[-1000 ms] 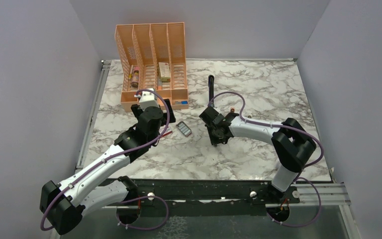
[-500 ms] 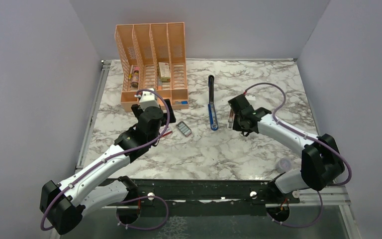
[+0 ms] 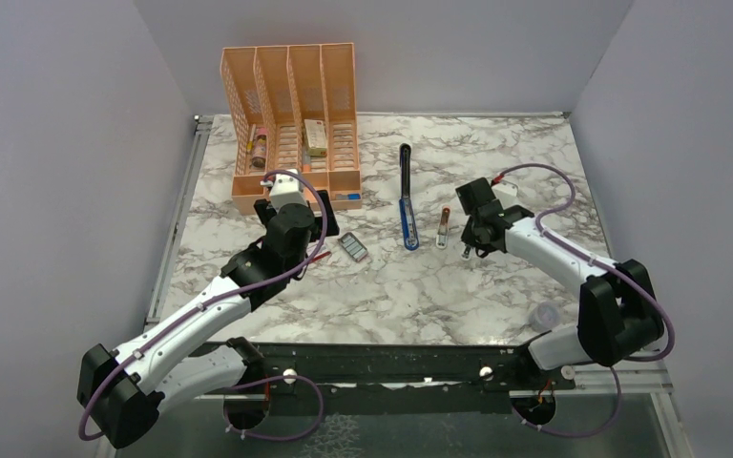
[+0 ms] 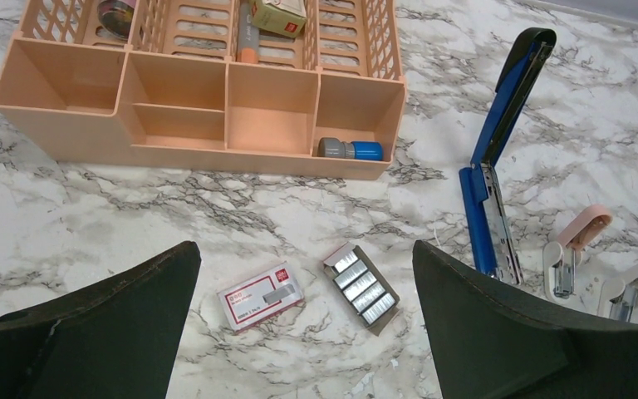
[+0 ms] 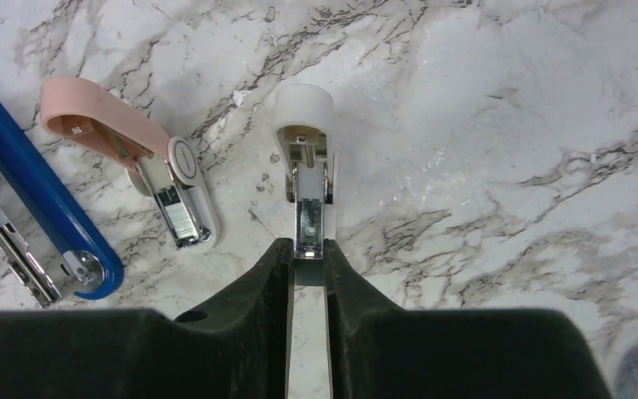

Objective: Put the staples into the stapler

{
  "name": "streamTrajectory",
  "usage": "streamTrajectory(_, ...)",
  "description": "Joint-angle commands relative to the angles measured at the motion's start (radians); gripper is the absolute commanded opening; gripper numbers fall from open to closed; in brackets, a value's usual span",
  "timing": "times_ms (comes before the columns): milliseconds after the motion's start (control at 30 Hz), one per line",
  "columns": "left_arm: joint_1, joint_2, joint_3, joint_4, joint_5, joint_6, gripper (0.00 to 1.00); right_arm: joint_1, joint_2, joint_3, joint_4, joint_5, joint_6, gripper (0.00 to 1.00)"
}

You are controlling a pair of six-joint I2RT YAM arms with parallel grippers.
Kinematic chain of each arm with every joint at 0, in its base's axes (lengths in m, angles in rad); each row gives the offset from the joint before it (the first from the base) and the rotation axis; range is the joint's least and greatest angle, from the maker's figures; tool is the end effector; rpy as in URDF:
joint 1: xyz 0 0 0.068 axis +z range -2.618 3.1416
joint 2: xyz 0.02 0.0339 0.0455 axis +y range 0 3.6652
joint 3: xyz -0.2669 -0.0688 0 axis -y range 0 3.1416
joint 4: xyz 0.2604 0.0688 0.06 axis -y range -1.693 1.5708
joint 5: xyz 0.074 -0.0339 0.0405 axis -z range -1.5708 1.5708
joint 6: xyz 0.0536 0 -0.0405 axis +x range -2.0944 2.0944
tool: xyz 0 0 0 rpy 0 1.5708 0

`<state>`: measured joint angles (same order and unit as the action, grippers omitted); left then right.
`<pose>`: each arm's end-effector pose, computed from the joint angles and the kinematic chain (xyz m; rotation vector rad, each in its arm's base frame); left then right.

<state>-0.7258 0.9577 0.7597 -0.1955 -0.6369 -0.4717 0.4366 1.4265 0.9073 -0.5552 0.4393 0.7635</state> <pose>0.2019 -0.1366 0.2945 -0.1690 1.8811 -0.1917 0.2777 0.1044 0.1928 0.5442 2.4340 -0.1025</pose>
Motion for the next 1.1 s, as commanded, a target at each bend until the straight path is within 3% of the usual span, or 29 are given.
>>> streamTrajectory(0,0.004,-0.015,-0.008,0.032,0.019,-0.011,0.99,-0.006,0.043,-0.008,0.047,0.043,0.073,0.22)
streamTrajectory(1067,0.005,0.009,-0.001,0.028,-0.003,-0.005,0.99,-0.006,0.12,-0.006,0.09,0.082,0.061,0.21)
